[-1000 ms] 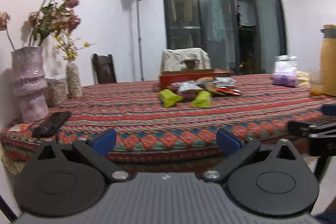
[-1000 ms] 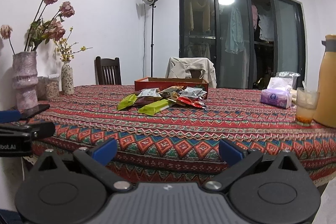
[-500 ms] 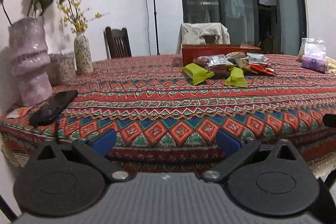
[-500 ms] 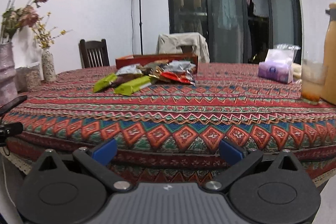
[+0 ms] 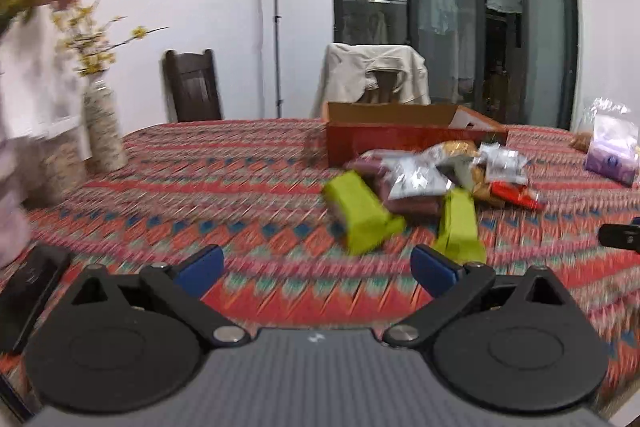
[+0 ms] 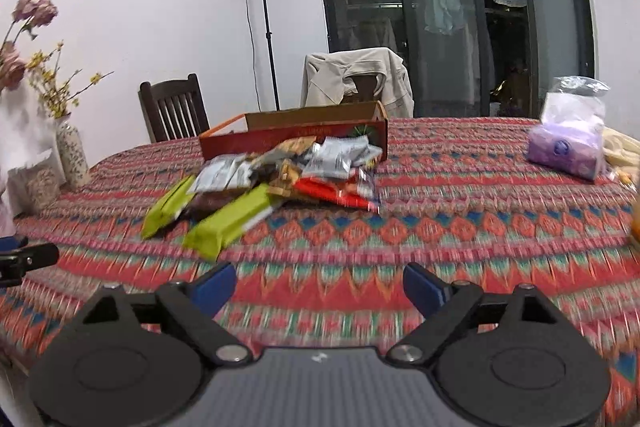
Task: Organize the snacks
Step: 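Move the left tool to the snack pile and grasp a white wrapped packet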
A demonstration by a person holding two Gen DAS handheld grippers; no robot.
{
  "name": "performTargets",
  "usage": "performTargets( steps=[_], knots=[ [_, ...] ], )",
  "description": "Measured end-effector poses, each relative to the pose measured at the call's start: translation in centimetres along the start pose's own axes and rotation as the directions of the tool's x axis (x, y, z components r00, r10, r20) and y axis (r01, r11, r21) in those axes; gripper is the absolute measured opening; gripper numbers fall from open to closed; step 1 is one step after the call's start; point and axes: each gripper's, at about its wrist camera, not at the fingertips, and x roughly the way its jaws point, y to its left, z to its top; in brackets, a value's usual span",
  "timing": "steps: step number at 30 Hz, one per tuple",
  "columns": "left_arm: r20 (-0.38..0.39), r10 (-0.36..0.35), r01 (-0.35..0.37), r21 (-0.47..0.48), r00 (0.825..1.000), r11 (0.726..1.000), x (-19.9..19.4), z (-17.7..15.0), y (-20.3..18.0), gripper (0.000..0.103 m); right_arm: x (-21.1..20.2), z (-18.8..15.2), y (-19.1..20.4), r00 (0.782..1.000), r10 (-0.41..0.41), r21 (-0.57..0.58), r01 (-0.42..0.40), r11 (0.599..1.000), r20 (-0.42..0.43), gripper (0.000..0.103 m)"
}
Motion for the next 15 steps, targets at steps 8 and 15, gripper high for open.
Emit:
performTargets(
  steps=[8,15],
  knots=[
    [-0.056,-0.121,0.126,0.083,0.991,0.989,9.9,5.7,-4.1,0.074,9.0,7.3,-2.1,0.999,-0.012,-0.017,0.011,1.000,-0.038,0.074],
    [-0.209,-0.236,0.248,0.030,0.949,0.968,16.8,7.1,-7.2,0.072,16.6,11.1,-1.2,0.998,-0.034,-0.075,0.030,0.997,-0.053,0.072]
  ],
)
